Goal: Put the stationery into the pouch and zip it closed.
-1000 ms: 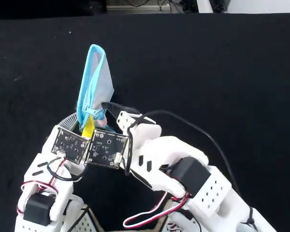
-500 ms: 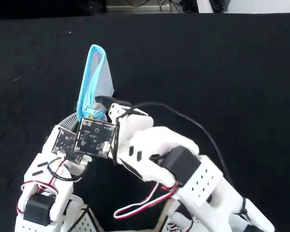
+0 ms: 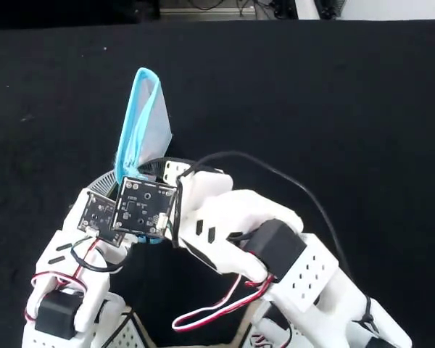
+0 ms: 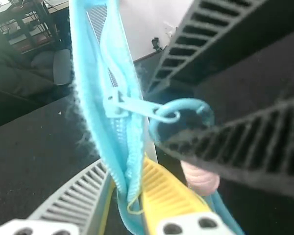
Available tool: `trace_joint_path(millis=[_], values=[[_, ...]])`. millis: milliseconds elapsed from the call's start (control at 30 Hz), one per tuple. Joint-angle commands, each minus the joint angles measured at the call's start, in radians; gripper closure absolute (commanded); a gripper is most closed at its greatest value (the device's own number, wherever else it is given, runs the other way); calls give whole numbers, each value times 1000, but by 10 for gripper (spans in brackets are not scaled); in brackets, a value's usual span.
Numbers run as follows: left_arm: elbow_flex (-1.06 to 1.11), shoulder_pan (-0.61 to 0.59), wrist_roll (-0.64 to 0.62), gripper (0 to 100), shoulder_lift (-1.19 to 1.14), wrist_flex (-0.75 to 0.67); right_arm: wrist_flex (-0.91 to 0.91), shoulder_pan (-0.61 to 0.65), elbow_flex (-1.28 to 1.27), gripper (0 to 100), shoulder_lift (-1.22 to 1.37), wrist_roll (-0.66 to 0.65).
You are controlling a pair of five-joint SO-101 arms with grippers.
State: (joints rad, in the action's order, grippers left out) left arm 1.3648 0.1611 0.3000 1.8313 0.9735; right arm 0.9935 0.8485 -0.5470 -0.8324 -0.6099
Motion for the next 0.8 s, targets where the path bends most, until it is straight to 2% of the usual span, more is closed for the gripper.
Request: trace_joint_path(millis=[0, 200, 367, 533, 767], values=[[12, 5, 9, 970, -6, 29, 31, 5, 50, 853, 4, -5], [12, 2, 9, 970, -6, 28, 21, 5, 53, 891, 2, -8], [12, 1, 9, 970, -6, 28, 21, 5, 51, 991, 5, -8], [12, 2, 9, 970, -6, 29, 17, 3, 61, 988, 1, -8], [12, 5, 9, 970, -6, 29, -66, -153, 148, 988, 8, 2]])
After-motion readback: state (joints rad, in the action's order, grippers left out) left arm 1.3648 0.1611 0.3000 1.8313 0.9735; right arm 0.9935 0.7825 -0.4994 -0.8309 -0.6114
